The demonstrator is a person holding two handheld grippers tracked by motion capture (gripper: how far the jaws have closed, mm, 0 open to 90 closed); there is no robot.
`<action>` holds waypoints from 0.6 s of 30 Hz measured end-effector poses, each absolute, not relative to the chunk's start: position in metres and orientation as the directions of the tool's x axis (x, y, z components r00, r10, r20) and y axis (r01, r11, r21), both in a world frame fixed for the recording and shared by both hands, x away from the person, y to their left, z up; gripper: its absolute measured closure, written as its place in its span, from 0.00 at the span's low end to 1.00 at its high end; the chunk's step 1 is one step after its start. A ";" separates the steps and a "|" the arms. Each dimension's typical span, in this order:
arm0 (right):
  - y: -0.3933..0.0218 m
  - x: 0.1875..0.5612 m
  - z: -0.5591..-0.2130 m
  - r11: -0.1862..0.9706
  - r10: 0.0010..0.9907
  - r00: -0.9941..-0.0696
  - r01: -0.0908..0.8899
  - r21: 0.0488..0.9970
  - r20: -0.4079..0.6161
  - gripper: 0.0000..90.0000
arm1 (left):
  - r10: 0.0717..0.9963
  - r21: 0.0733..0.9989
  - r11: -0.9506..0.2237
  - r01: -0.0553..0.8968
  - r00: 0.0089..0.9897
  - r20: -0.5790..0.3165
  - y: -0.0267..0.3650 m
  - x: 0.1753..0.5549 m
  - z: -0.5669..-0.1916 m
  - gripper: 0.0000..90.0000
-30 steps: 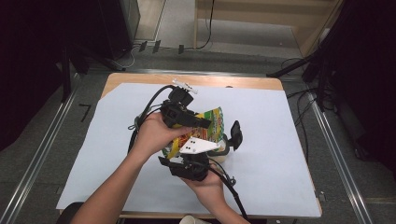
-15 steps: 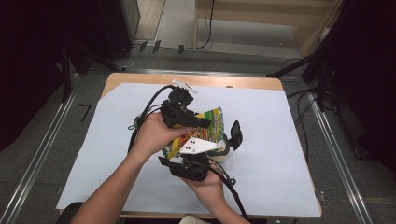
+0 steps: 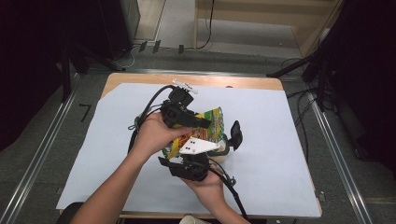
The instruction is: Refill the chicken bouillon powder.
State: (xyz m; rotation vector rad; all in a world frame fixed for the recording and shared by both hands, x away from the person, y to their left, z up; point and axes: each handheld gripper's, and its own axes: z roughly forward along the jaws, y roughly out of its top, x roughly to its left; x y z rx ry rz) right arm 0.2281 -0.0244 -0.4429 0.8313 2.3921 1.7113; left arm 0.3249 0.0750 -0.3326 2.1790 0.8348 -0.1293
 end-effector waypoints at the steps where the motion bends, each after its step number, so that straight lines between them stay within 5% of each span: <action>1: -0.024 0.228 -0.443 0.230 0.471 -0.850 0.375 0.898 0.234 0.68 | 0.525 0.638 -0.477 0.605 0.778 -0.345 0.075 0.325 -0.332 0.77; 18: -0.024 0.227 -0.442 0.240 0.481 -0.851 0.360 0.902 0.211 0.71 | 0.525 0.639 -0.479 0.602 0.780 -0.340 0.075 0.324 -0.331 0.77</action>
